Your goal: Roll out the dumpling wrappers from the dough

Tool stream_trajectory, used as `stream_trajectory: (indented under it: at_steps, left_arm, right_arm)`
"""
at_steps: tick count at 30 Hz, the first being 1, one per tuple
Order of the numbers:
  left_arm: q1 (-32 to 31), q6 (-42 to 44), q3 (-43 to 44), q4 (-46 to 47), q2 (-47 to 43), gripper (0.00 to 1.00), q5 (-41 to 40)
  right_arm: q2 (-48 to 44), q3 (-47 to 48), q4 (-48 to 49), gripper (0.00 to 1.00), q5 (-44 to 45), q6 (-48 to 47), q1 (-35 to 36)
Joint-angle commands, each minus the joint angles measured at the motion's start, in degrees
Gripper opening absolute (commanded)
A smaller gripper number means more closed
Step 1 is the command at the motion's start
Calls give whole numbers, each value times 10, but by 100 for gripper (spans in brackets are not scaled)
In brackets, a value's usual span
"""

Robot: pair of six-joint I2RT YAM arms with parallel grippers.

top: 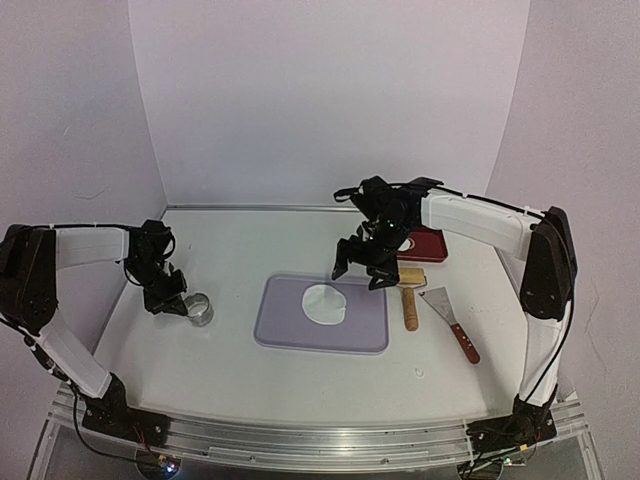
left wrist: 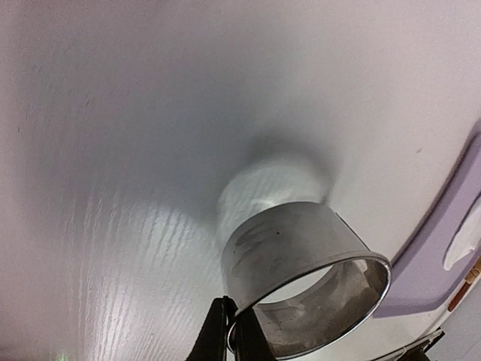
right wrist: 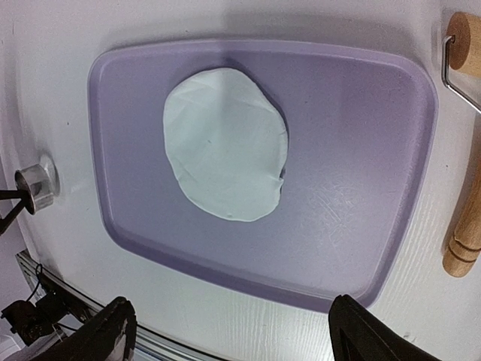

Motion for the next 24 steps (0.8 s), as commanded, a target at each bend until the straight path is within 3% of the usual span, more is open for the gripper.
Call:
stream_trajectory:
  at_steps: [1, 11, 24]
  left_arm:
    - [-9, 44, 87, -31, 8, 0, 27]
    - [-99, 88, 302, -110, 135, 0, 23]
    - [-236, 104, 626, -205, 379, 0, 37]
  right_arm:
    - [-13, 5, -8, 89, 8, -17, 2]
    - [-62, -5, -7, 89, 95, -6, 2]
    - [-202, -168, -9, 88, 230, 122, 2]
